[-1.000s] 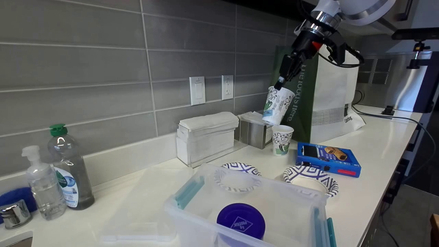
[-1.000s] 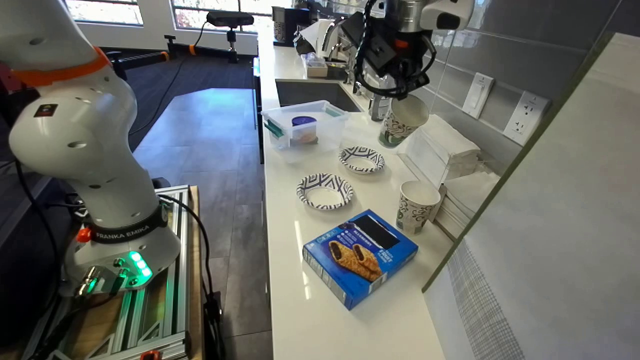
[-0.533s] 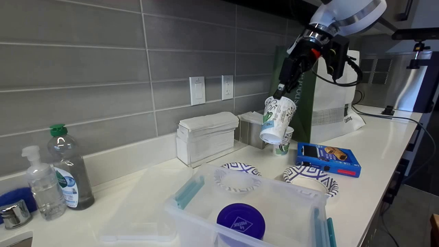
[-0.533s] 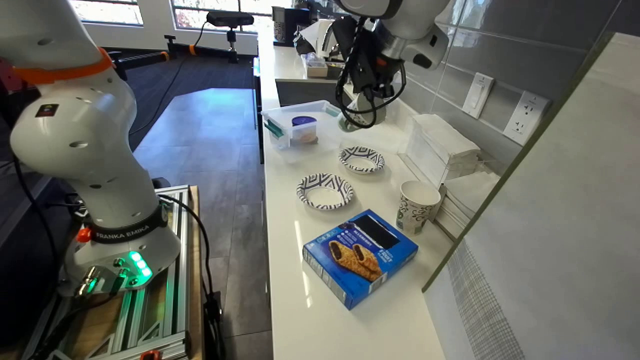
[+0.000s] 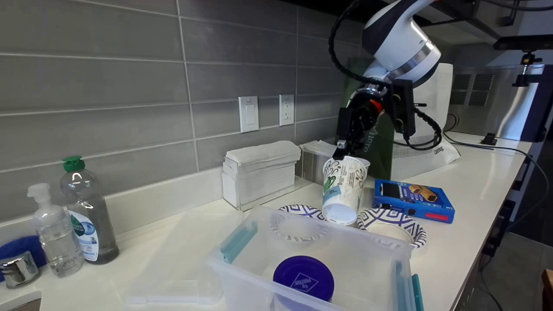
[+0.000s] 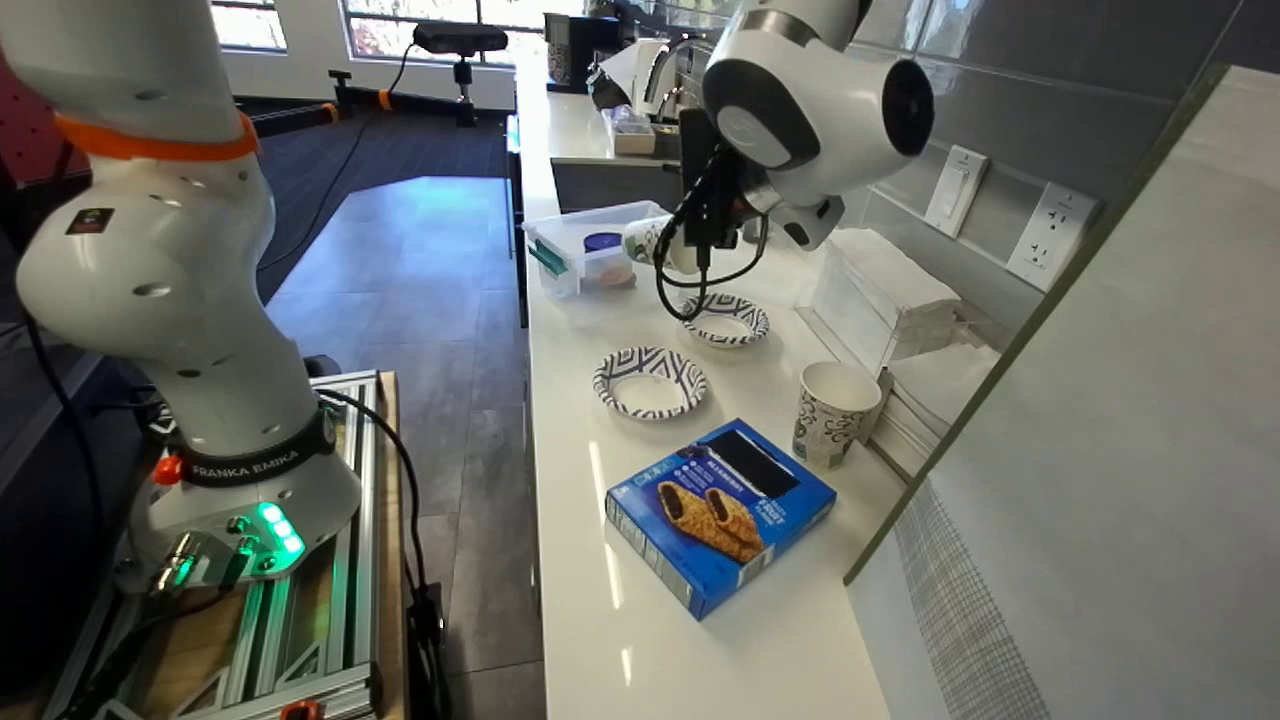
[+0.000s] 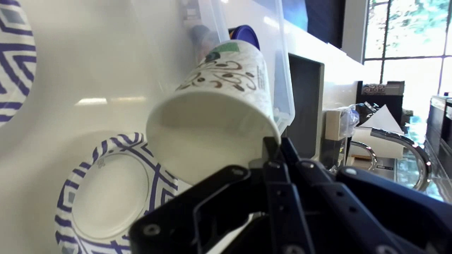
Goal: Put the cup on the plate
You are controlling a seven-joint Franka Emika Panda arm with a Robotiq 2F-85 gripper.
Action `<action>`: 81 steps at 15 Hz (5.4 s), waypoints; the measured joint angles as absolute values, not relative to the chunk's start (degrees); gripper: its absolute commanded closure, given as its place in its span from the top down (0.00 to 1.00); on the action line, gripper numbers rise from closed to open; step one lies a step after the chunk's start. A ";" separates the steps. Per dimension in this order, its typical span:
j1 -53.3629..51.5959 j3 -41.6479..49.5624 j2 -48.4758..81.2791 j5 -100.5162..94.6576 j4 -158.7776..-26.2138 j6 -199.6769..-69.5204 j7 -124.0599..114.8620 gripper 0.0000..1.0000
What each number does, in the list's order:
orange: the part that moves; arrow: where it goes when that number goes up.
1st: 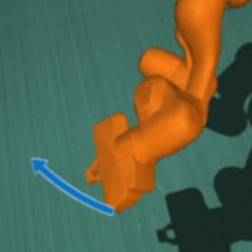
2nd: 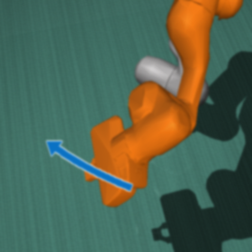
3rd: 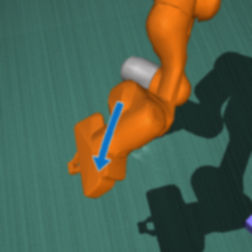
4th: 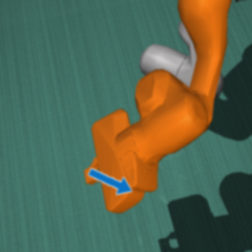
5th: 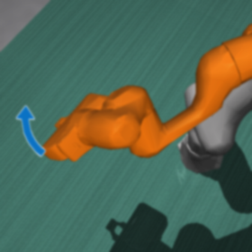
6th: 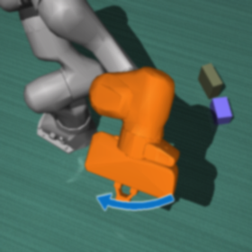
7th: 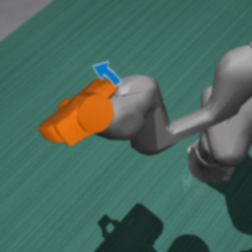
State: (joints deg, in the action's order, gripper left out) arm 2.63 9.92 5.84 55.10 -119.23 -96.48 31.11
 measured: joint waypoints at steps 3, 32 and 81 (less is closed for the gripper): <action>4.29 8.89 12.42 58.88 -115.37 -92.10 27.76 0.01; 12.18 7.97 26.45 80.84 -106.30 -74.62 15.18 0.01; 4.71 6.93 22.23 112.54 -130.17 -99.36 43.09 1.00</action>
